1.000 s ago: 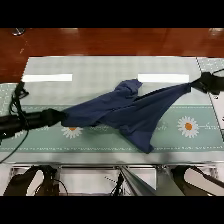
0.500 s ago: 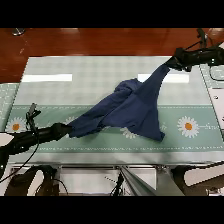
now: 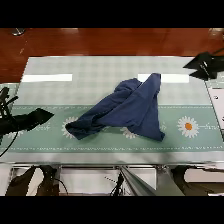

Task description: Fold the shirts.

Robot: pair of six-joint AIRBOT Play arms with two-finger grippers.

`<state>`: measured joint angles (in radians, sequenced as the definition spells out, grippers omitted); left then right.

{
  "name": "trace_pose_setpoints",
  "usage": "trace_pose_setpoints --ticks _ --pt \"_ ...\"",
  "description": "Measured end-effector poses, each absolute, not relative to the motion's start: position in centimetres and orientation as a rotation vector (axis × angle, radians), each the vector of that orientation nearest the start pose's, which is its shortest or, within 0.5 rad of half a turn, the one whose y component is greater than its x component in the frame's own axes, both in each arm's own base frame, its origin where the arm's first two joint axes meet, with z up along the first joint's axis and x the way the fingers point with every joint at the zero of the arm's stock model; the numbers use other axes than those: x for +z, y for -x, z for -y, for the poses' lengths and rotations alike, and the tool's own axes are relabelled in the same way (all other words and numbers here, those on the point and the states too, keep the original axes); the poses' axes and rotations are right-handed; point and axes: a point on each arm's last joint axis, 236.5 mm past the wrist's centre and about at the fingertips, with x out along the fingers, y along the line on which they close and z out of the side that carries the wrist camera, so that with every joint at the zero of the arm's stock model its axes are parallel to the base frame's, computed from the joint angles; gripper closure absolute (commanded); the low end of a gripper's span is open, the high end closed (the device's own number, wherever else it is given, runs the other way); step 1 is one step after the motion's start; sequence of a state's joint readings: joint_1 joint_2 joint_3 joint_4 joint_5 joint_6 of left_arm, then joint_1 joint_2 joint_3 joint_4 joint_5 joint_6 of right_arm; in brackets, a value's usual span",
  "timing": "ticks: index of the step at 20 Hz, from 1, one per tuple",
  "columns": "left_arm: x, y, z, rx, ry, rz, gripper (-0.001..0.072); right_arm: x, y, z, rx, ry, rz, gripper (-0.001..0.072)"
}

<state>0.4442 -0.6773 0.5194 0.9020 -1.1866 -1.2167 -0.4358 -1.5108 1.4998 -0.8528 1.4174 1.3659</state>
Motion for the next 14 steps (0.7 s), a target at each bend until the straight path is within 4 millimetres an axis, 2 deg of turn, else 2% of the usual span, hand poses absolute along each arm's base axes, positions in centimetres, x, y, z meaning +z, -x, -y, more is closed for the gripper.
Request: trace_pose_setpoints --ticks 2,6,9,10,11,12,14 --pt "-0.1 -25.0 4.6 -0.262 0.6 -1.11 0.0006 5.4 -40.3 3.5 0.225 -0.723 -1.175 0.0091" --pt "-2.2 -24.5 9.4 -0.51 0.578 -1.203 0.0006 -0.2 -33.1 0.4 0.226 -0.798 -1.26 0.0091" --pt "-3.9 -24.5 12.2 -0.661 0.535 -1.288 0.001 -2.6 -29.8 -1.6 0.23 -0.845 -1.291 0.0091" --pt "-4.6 -24.5 12.9 -0.698 0.52 -1.321 0.0147 -3.1 -29.0 -2.1 0.233 -0.854 -1.302 0.0091" --pt "-5.2 -24.6 13.4 -0.727 0.511 -1.353 0.054 -3.6 -28.4 -2.5 0.234 -0.866 -1.308 0.0091" --pt "-5.6 -24.5 13.9 -0.763 0.508 -1.388 0.0684 -4.0 -27.7 -2.9 0.238 -0.872 -1.324 0.0091" --pt "-6.4 -24.5 14.4 -0.81 0.491 -1.438 0.0684 -4.5 -26.5 -3.3 0.244 -0.873 -1.356 0.0091"
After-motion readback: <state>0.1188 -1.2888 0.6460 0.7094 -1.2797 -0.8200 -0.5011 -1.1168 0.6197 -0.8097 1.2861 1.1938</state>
